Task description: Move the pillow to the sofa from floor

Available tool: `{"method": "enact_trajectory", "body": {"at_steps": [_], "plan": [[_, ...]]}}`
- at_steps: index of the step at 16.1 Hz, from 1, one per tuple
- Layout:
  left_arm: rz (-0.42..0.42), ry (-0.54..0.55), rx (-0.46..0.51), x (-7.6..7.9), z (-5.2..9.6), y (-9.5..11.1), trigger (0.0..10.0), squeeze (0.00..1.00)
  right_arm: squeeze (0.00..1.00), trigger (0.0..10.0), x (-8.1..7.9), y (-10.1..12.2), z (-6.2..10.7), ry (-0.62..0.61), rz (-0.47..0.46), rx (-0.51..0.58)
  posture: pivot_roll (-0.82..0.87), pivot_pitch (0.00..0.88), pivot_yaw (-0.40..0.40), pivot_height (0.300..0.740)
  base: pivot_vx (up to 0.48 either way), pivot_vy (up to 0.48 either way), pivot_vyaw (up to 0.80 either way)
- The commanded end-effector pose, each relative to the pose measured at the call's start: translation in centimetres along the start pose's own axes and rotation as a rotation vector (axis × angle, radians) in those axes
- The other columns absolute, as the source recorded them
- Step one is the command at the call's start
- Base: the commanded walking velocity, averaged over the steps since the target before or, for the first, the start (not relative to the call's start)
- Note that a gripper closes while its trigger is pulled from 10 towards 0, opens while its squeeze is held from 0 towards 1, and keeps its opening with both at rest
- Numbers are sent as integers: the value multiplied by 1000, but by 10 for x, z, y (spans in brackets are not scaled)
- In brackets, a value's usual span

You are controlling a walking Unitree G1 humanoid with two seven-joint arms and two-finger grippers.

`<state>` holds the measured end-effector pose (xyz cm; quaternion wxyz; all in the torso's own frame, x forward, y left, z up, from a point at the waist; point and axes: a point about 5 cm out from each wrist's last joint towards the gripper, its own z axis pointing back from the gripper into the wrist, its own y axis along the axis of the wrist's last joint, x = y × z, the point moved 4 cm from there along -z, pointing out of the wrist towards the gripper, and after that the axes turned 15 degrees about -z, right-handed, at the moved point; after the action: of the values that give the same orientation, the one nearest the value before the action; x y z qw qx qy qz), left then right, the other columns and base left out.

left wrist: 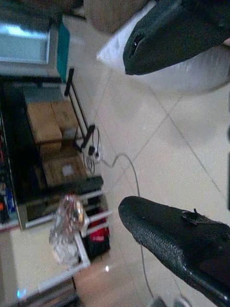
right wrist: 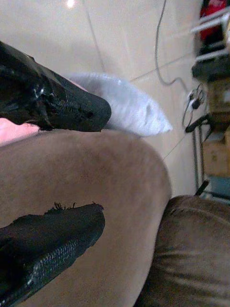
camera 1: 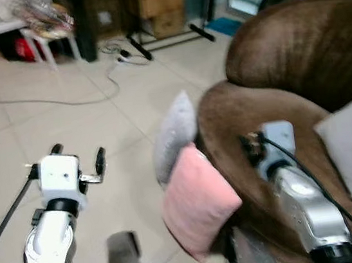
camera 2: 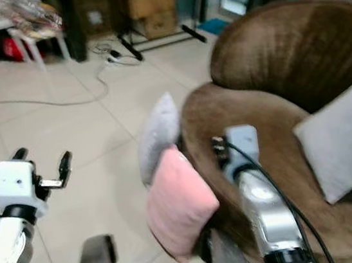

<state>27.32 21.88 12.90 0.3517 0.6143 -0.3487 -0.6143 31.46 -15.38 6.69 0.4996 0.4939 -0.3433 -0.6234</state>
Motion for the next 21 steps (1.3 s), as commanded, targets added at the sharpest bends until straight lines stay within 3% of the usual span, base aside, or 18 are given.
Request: {"method": "enact_trajectory", "body": {"at_steps": [1, 8, 11, 15, 17, 20, 21], "plan": [[-10, 8, -3, -5, 0, -1, 10000, 0, 0, 10000, -11, 5, -2, 30, 7, 15, 119, 0, -111, 510, 285, 0, 0], [-11, -8, -10, -1, 2, -3, 10000, 0, 0, 10000, -12, 2, 0, 39, 14, 5, 115, 0, -112, 510, 161, 0, 0], [-21, -35, -18, 7, 4, -6, 10000, 0, 0, 10000, -8, 0, 2, 55, 11, -7, 89, 0, -109, 510, 0, 0, 0], [-23, -80, 6, 23, 6, -1, 10000, 0, 0, 10000, -4, 0, 3, 98, 74, -46, 68, 0, -129, 470, 0, 0, 0], [-28, -89, 7, 26, 8, 0, 10000, 0, 0, 10000, -9, -4, -4, 140, 93, -88, 88, 0, -152, 445, 0, 0, 0], [-34, -113, 2, 30, 14, 2, 10000, 0, 0, 10000, -37, -14, -9, 285, 59, -160, 96, 0, -163, 431, 0, 0, 0], [-29, -118, 5, 31, 17, 4, 10000, 0, 1000, 10000, -47, -18, -10, 333, 53, -171, 95, 0, -162, 431, 0, 0, 0]]}}
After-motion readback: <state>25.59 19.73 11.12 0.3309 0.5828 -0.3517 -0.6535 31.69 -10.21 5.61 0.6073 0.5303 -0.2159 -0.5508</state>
